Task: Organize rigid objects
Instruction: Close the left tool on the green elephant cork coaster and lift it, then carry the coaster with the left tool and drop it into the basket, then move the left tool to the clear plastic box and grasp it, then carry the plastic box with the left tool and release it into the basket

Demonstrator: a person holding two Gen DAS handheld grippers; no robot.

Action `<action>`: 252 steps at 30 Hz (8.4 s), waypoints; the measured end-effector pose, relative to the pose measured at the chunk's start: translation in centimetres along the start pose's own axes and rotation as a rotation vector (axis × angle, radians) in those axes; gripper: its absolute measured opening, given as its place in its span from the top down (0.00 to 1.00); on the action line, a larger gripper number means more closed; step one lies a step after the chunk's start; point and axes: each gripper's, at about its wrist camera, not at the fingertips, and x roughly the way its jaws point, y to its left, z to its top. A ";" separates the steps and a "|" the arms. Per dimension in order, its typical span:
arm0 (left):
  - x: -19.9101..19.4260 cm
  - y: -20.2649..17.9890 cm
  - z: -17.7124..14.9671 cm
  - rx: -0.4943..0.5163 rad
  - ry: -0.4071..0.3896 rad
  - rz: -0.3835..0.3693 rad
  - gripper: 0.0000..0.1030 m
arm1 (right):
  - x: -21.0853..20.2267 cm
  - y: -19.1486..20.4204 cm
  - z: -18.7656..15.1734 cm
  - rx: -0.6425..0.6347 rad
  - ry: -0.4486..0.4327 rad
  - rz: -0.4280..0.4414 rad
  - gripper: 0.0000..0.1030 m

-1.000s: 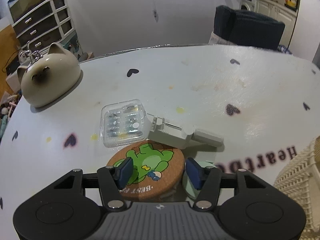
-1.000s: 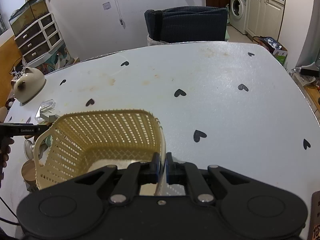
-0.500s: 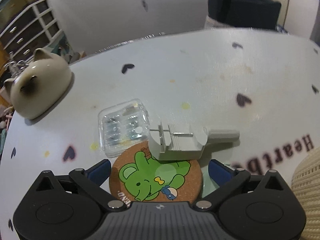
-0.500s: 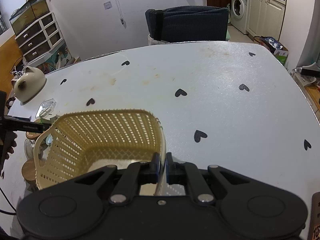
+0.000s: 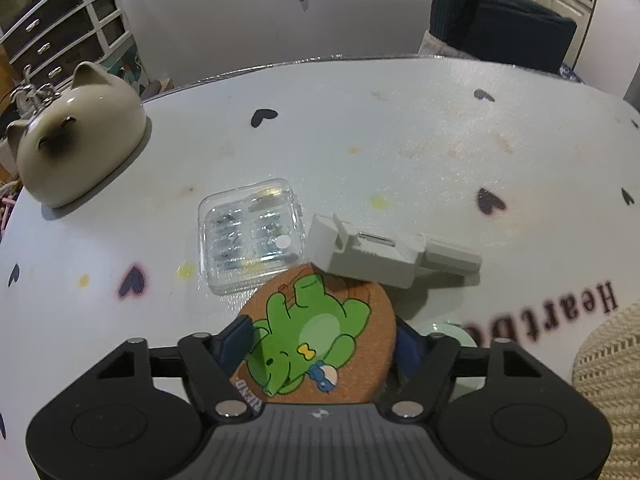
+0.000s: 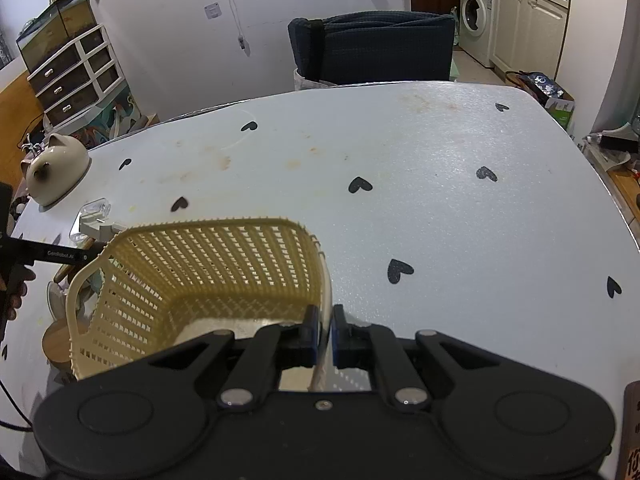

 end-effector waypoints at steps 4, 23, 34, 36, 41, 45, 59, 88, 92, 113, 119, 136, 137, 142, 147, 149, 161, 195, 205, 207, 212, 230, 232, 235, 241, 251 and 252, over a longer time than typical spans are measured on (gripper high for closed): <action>-1.2 0.3 -1.2 -0.041 -0.036 -0.034 0.31 | 0.0 0.0 -0.1 0.002 0.000 0.000 0.93; 0.8 1.6 0.6 -0.029 -0.001 -0.079 0.00 | 0.3 0.1 -0.1 0.008 0.008 -0.002 0.93; 2.7 2.4 1.5 -0.064 0.099 -0.106 0.00 | 0.4 0.1 -0.1 0.012 0.012 -0.001 0.93; 2.7 2.7 1.6 -0.063 0.120 -0.135 0.00 | 0.4 0.1 -0.1 0.013 0.012 0.000 0.93; 3.3 2.8 2.4 -0.033 0.176 -0.157 0.00 | 0.5 0.1 0.0 0.012 0.013 -0.001 0.92; 4.0 2.5 3.2 -0.021 0.204 -0.143 0.00 | 0.5 0.1 -0.1 0.014 0.013 -0.001 0.92; 2.3 2.1 2.7 -0.042 0.167 -0.107 0.04 | 0.6 0.2 -0.2 0.016 0.013 0.003 0.92; -14.1 -8.2 -1.6 0.018 -0.085 -0.358 0.04 | -0.7 -0.5 0.1 -0.001 -0.016 0.061 0.85; -14.4 -11.5 -1.5 0.085 -0.100 -0.401 0.04 | -1.1 -0.9 0.3 0.008 -0.023 0.081 0.88; -4.8 -22.3 -1.7 0.319 0.037 -0.503 0.04 | -1.8 -2.9 0.6 0.101 -0.041 0.152 0.96; -3.6 -23.6 -1.5 0.353 0.042 -0.531 0.04 | -1.7 -2.8 0.6 0.110 -0.041 0.152 0.96; -4.6 -23.4 -1.7 0.338 0.090 -0.544 0.00 | -1.7 -2.8 0.7 0.117 -0.037 0.150 0.96; -4.9 -23.3 -1.7 0.336 0.086 -0.545 0.00 | -1.7 -2.8 0.7 0.118 -0.036 0.151 0.96; -6.8 -22.5 -1.9 0.317 0.053 -0.536 0.00 | -1.7 -2.5 0.8 0.089 -0.033 0.141 0.96; -9.0 -21.6 -2.2 0.277 0.000 -0.514 0.00 | -1.8 -2.2 0.9 0.051 -0.029 0.133 0.96; -9.9 -21.2 -2.5 0.257 -0.022 -0.503 0.00 | -1.8 -2.2 1.0 0.034 -0.028 0.134 0.96; -15.2 -18.4 -5.9 0.068 -0.182 -0.404 0.00 | -1.7 -2.6 1.3 -0.018 -0.008 0.177 0.95; -7.9 0.3 -0.1 -0.322 -0.280 0.015 0.00 | -1.8 -1.3 1.0 0.016 -0.030 0.085 0.96; -1.2 3.4 4.0 -0.360 -0.152 0.066 0.00 | -1.7 -0.9 1.2 0.011 -0.014 0.057 0.96; 0.4 4.0 4.4 -0.375 -0.129 0.081 0.00 | -1.7 -0.8 1.3 0.011 -0.012 0.055 0.96; 3.0 5.0 5.1 -0.411 -0.088 0.123 0.01 | -1.6 -0.7 1.5 0.006 0.001 0.054 0.96; 5.1 4.2 5.7 -0.349 -0.070 0.133 0.27 | -1.5 -0.8 1.8 0.027 0.014 0.056 0.96; 5.0 4.1 5.5 -0.338 -0.072 0.123 0.27 | -1.5 -0.8 1.7 0.025 0.014 0.054 0.96; 4.4 4.1 5.2 -0.350 -0.082 0.107 0.27 | -1.6 -0.7 1.7 0.023 0.014 0.051 0.96; 1.9 4.2 4.9 -0.359 -0.138 0.085 0.27 | -1.6 -0.7 1.6 0.021 0.011 0.050 0.96; -3.9 2.9 3.7 -0.334 -0.199 0.019 0.27 | -1.8 -0.7 1.5 0.017 0.012 0.049 0.96; -4.6 2.6 3.5 -0.329 -0.204 0.003 0.27 | -1.8 -0.6 1.4 0.016 0.012 0.048 0.96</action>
